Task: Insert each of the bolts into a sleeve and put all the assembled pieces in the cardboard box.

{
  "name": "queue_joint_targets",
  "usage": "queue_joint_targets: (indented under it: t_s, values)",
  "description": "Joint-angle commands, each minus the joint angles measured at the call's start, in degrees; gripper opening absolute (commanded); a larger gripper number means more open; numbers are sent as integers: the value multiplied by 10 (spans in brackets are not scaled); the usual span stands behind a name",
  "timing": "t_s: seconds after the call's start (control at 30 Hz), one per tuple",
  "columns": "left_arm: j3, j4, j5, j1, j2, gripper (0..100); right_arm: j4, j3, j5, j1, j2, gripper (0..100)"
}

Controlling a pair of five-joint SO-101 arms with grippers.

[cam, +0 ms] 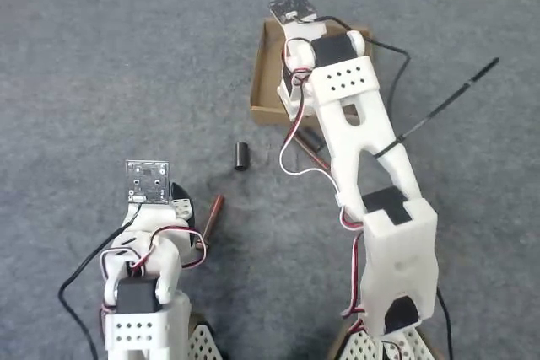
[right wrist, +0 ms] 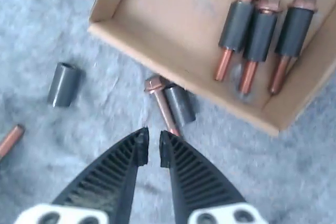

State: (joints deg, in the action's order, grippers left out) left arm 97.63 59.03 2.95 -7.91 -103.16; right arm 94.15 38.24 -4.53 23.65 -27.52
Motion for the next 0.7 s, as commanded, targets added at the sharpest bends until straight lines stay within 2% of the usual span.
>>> queue_joint_targets:
  t_s: [0.0, 0.17, 0.33, 0.43, 0.53, 0.67]
  values:
    - [-10, -4, -6, -3, -1, 12, 6, -63, -9, 20, 99, 7]
    - [-10, -4, -6, -3, -1, 12, -25, -207, -7, 58, 200, 7]
    - [-10, -4, -6, -3, -1, 12, -69, -295, -10, 59, 241, 9]
    - [-10, -3, -6, -3, -1, 12, -84, -326, -69, 51, 241, 13]
    - [-10, -4, -6, -3, -1, 12, -113, -357, -135, 41, 241, 76]
    - [-10, -3, -6, -3, -1, 12, -170, -404, -145, 25, 240, 176]
